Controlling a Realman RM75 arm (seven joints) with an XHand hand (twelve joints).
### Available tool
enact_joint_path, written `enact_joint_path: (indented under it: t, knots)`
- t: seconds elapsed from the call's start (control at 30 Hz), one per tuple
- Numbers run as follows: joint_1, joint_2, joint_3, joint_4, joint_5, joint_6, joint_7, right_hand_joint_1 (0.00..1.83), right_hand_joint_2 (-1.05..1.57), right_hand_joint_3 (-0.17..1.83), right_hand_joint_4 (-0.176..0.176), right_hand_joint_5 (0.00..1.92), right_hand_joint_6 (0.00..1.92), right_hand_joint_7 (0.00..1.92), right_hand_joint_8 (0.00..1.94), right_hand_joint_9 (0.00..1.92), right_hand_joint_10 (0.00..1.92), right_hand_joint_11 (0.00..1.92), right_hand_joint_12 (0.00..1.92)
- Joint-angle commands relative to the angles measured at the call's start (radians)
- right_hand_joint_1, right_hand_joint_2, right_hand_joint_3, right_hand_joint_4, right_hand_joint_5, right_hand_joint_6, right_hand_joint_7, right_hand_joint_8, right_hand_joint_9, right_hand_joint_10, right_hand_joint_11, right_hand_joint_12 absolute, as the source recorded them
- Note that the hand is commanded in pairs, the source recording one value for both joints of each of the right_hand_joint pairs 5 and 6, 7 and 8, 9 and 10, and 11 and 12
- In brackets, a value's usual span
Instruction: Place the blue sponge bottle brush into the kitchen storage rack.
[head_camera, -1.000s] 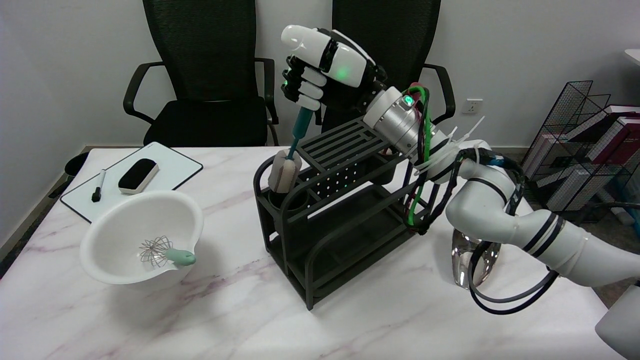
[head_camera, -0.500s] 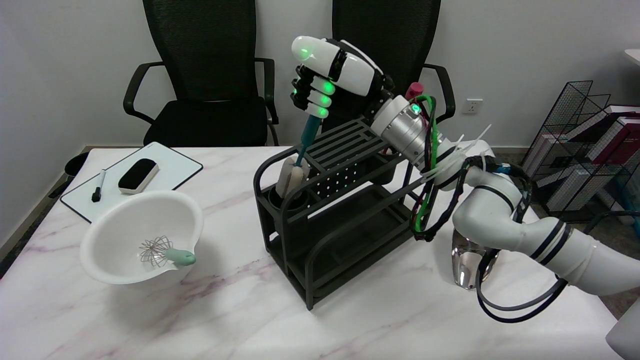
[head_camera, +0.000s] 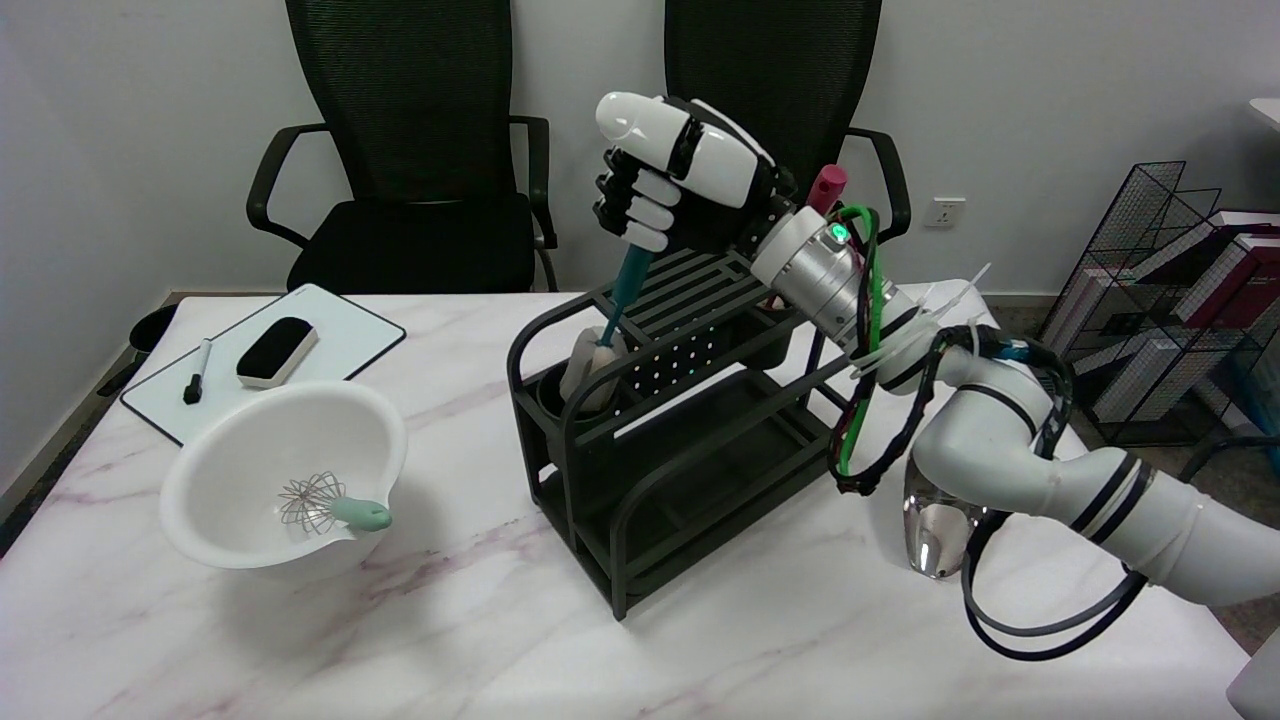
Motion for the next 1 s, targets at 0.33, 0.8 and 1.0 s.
enact_joint_path:
  t: [0.33,0.8,1.0]
  knots:
    - [-0.006,-0.007,-0.022,-0.024,0.007,0.001,0.000,0.98,1.57,0.40,0.000,1.92,1.92,1.92,1.92,1.92,1.92,1.92,1.92]
    - [0.006,-0.046,-0.049,-0.058,0.007,0.019,0.002,0.98,1.57,0.38,0.000,1.92,1.92,1.92,1.92,1.92,1.92,1.92,1.92]
    - [0.006,-0.064,-0.061,-0.065,0.007,0.035,0.003,0.96,1.57,0.38,0.000,1.92,1.92,1.92,1.92,1.92,1.92,1.88,1.88]
